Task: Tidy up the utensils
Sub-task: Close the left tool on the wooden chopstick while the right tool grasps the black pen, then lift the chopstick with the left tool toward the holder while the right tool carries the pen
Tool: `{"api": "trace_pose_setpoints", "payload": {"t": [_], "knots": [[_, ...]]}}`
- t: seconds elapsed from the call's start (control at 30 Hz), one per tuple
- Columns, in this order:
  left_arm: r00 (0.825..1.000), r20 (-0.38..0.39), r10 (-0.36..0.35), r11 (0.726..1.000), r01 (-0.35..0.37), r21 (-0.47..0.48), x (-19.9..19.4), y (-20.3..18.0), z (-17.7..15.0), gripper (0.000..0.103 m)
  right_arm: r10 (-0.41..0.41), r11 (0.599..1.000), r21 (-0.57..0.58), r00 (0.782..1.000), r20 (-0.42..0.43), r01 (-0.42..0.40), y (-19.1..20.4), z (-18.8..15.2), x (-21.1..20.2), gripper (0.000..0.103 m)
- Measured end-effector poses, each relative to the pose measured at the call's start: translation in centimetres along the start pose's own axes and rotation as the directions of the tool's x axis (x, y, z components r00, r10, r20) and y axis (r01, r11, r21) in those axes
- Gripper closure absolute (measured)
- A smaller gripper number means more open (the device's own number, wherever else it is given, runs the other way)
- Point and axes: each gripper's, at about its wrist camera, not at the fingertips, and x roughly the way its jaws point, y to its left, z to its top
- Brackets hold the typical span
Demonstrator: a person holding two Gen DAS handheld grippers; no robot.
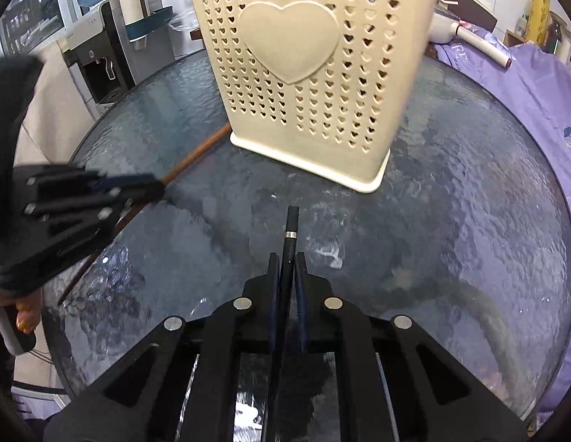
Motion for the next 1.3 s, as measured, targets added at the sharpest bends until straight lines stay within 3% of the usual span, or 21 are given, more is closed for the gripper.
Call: {"api": "trace_pose_setpoints", "payload": {"t": [0.03, 0.07, 0.1, 0.17, 0.23, 0.33, 0.63, 0.9, 1.1, 1.3], "knots": [[1.000, -0.005, -0.012, 1.000, 0.012, -0.009, -0.5, -0.1, -0.6, 0.094, 0.007, 1.000, 0.000, 1.000, -0.004, -0.007, -0.4, -0.1, -0.1, 0.094], [1.000, -0.012, -0.021, 1.000, 0.021, -0.014, -0.6, -0.1, -0.8, 0.084, 0.010, 1.000, -0.002, 1.000, -0.007, -0.010, -0.7, -0.2, -0.1, 0.094], [0.999, -0.022, -0.037, 0.999, 0.037, -0.018, -0.9, -0.2, -1.0, 0.062, 0.012, 1.000, -0.004, 1.000, -0.010, -0.012, -0.8, -0.4, -0.3, 0.094], [0.999, -0.019, -0.030, 1.000, 0.030, -0.001, -1.1, -0.6, -1.0, 0.045, 0.018, 1.000, 0.003, 1.000, -0.013, -0.018, -1.2, -0.6, -0.6, 0.094], [0.999, 0.017, 0.029, 0.999, -0.030, 0.032, -1.2, -1.0, -0.4, 0.045, 0.020, 1.000, 0.013, 1.000, -0.020, -0.020, -1.4, -0.6, -0.7, 0.094], [1.000, 0.005, 0.021, 0.999, -0.022, 0.025, -0.5, -0.9, 0.5, 0.045, 0.026, 0.999, 0.022, 0.999, -0.031, -0.025, -1.3, -0.2, -0.5, 0.093], [0.998, -0.035, 0.056, 0.998, -0.056, -0.009, 3.0, 0.6, 4.2, 0.054, 0.015, 1.000, 0.022, 0.997, -0.076, -0.014, -0.4, 1.9, 0.4, 0.093], [0.997, -0.041, 0.070, 0.998, -0.070, -0.008, 3.5, 0.7, 5.5, 0.094, -0.033, 0.999, -0.018, 0.997, -0.073, 0.032, 1.1, 2.5, 0.7, 0.093], [0.997, -0.024, 0.072, 0.997, -0.073, -0.014, 3.0, 0.4, 4.6, 0.097, -0.045, 0.999, -0.025, 0.998, -0.054, 0.043, 1.8, 2.1, 0.6, 0.093], [0.999, -0.020, 0.042, 0.997, -0.043, -0.065, 2.4, 0.9, 3.9, 0.097, 0.032, 0.998, 0.056, 0.999, -0.034, -0.030, 0.4, 1.4, 0.3, 0.095]]}}
